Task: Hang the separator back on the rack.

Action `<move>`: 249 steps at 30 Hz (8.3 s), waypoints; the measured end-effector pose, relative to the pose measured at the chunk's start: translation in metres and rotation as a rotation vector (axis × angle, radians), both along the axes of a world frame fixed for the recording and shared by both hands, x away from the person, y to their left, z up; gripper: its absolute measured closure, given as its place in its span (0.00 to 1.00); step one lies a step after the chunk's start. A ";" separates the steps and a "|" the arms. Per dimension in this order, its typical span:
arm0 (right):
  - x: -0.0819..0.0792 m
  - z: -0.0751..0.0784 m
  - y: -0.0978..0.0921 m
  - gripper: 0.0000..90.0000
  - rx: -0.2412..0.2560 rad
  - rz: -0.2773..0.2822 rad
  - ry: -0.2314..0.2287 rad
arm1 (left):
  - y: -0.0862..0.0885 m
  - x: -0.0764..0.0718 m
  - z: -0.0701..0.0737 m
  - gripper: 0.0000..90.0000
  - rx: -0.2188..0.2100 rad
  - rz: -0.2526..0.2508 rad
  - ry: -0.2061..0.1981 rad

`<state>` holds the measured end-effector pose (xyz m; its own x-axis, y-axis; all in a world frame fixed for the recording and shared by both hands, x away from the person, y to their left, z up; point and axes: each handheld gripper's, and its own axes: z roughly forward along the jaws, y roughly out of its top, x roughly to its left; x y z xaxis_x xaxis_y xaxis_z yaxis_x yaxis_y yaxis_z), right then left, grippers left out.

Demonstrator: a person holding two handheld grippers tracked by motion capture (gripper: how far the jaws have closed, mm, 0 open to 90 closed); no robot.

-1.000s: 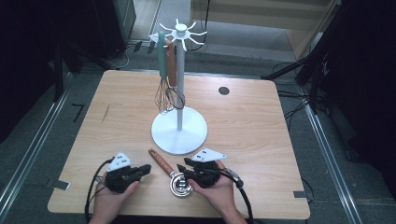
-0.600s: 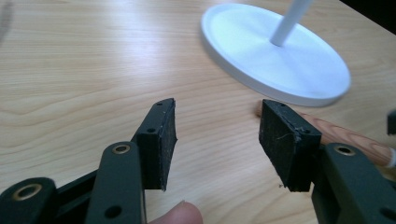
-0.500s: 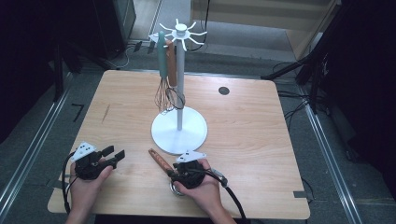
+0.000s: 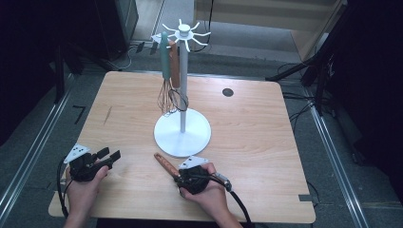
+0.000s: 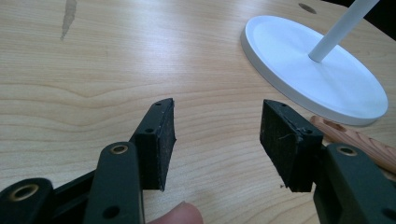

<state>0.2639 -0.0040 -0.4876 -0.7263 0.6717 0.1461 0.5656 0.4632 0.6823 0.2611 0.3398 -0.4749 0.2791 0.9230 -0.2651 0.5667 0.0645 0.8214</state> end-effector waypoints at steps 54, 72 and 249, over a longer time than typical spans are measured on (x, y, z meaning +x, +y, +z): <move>0.012 -0.005 -0.162 0.80 0.032 -0.283 -0.002 | 0.017 0.002 -0.003 0.42 0.028 0.094 -0.037; 0.029 -0.005 -0.172 0.80 0.012 -0.342 0.002 | 0.013 0.004 -0.006 0.42 0.049 0.080 -0.026; 0.043 0.172 -0.084 0.79 0.370 -0.204 -0.547 | 0.010 0.004 -0.007 0.00 0.103 0.071 0.018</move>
<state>0.3068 -0.0884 -0.3159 -0.6250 0.7795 0.0406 0.1460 0.0656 0.9871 0.2651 0.3497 -0.4816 0.2085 0.9627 -0.1726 0.5786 0.0209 0.8153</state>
